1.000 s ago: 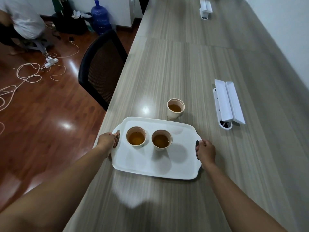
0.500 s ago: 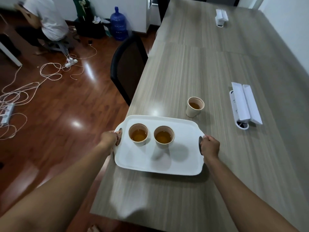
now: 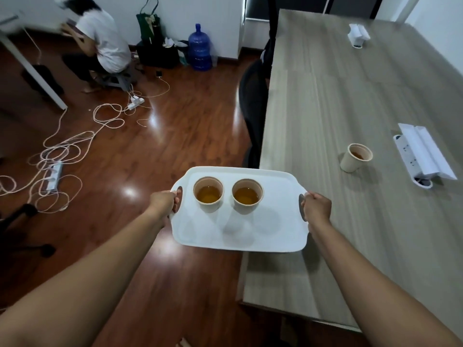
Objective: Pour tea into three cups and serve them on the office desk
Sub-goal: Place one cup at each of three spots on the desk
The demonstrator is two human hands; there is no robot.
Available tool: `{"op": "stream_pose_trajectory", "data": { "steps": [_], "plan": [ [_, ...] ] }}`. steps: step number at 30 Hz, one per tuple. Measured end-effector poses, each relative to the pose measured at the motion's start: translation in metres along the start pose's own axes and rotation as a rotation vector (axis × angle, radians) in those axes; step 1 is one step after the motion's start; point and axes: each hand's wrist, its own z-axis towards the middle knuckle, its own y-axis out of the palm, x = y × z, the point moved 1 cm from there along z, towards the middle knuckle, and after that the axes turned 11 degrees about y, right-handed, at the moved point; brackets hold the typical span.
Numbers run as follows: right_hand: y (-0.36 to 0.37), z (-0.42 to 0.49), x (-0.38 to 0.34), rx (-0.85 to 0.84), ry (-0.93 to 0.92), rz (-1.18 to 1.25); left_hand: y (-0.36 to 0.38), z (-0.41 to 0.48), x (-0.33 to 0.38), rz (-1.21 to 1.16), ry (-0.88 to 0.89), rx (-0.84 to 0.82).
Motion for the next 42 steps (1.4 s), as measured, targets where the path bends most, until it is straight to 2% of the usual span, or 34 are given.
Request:
{"op": "stream_pose_trajectory", "data": {
  "steps": [9,19,28,38,42],
  "plan": [
    [0.113,-0.089,-0.003,-0.08,0.019,0.043,-0.133,0.059,0.012,-0.025,-0.013,0.058],
    [0.232,-0.103,-0.058,-0.209,-0.013,0.12,-0.201,0.145,0.044,-0.063,-0.028,0.162],
    [0.327,-0.045,-0.139,-0.225,0.003,0.158,-0.194,0.268,0.103,-0.059,-0.01,0.109],
    [0.408,0.031,-0.238,-0.174,0.015,0.186,-0.146,0.398,0.184,-0.009,0.033,0.128],
    [0.435,0.062,-0.277,-0.169,0.029,0.225,-0.125,0.454,0.213,-0.025,0.032,0.081]
  ]
}}
